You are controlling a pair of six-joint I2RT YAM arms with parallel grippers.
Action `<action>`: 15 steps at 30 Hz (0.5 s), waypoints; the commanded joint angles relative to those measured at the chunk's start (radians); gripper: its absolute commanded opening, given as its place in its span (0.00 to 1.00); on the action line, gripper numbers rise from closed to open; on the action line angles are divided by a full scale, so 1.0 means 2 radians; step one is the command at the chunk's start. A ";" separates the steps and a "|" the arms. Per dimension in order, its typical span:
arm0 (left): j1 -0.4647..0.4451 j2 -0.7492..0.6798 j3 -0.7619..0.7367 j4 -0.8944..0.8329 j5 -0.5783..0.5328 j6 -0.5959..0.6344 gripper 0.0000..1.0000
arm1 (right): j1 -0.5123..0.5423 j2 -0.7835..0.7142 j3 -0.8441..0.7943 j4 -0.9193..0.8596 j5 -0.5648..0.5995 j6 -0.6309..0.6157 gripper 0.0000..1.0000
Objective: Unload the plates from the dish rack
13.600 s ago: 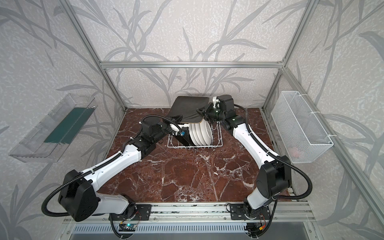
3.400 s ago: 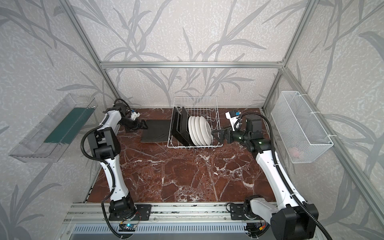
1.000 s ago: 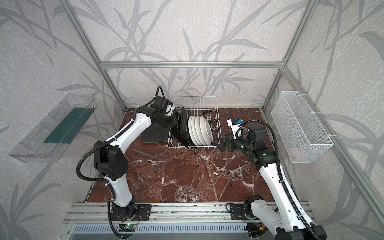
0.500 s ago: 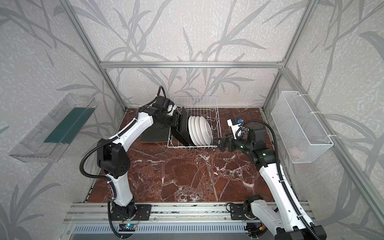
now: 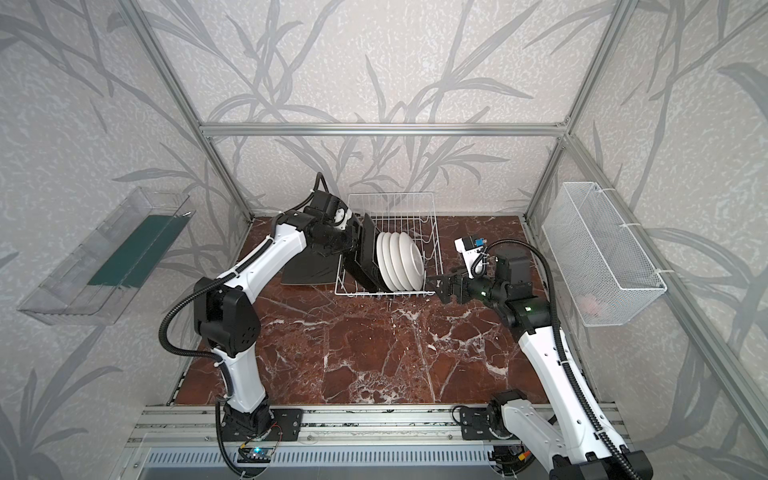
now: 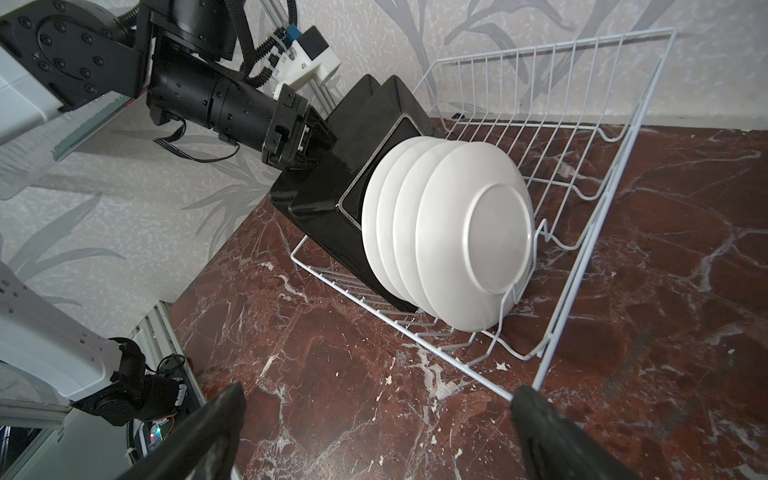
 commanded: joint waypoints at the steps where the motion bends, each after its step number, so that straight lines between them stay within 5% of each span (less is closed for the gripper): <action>1: -0.003 0.001 0.006 -0.018 -0.029 0.024 0.17 | 0.002 -0.002 -0.003 -0.001 0.004 -0.008 0.99; 7: -0.002 -0.011 0.002 -0.015 -0.030 0.019 0.01 | 0.002 -0.004 -0.003 -0.002 0.005 -0.008 0.99; 15: -0.003 -0.029 0.018 -0.034 -0.038 0.028 0.00 | 0.002 -0.004 -0.002 -0.002 0.005 -0.007 0.99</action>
